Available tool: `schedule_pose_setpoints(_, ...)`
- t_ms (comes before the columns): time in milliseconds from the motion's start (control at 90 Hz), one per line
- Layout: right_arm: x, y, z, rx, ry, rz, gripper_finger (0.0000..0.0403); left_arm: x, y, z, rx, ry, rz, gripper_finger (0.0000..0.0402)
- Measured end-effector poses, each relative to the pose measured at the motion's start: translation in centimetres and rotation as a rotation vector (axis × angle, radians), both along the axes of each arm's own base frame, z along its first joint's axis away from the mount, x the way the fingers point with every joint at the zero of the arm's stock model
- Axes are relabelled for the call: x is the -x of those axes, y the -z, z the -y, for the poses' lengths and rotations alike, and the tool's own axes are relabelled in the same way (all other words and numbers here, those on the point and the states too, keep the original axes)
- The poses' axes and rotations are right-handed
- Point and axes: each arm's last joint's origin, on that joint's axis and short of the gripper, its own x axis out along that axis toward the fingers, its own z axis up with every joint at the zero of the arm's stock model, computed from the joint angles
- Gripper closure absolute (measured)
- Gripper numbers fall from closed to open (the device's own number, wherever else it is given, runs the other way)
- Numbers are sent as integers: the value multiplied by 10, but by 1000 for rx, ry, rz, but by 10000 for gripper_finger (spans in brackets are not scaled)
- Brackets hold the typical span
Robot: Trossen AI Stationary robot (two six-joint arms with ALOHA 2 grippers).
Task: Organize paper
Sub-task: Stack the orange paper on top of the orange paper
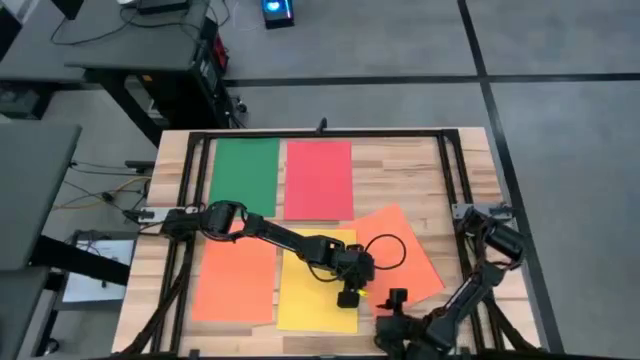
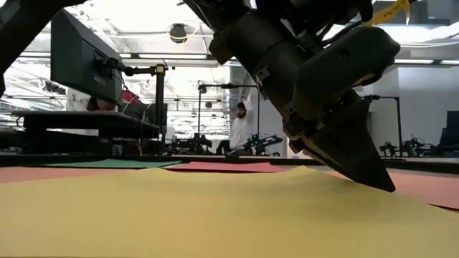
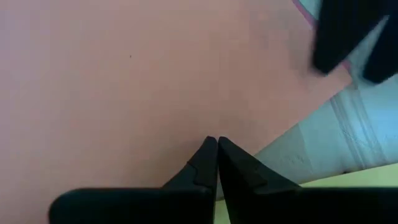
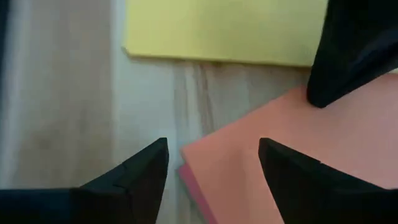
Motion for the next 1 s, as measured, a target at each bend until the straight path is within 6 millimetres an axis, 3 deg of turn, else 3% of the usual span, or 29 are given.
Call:
schedule_pose_setpoints(233, -4, 8, 0, 21, 0, -12, 137, 0, 0, 0, 1, -1, 1, 402)
schedule_pose_setpoints(711, 1, -12, 9, 198, 66, -154, 137, 0, 0, 0, 2, -1, 3, 402)
schedule_pose_setpoints(1000, 6, -15, 16, 270, 92, -186, 137, 0, 0, 0, 2, -1, 3, 402)
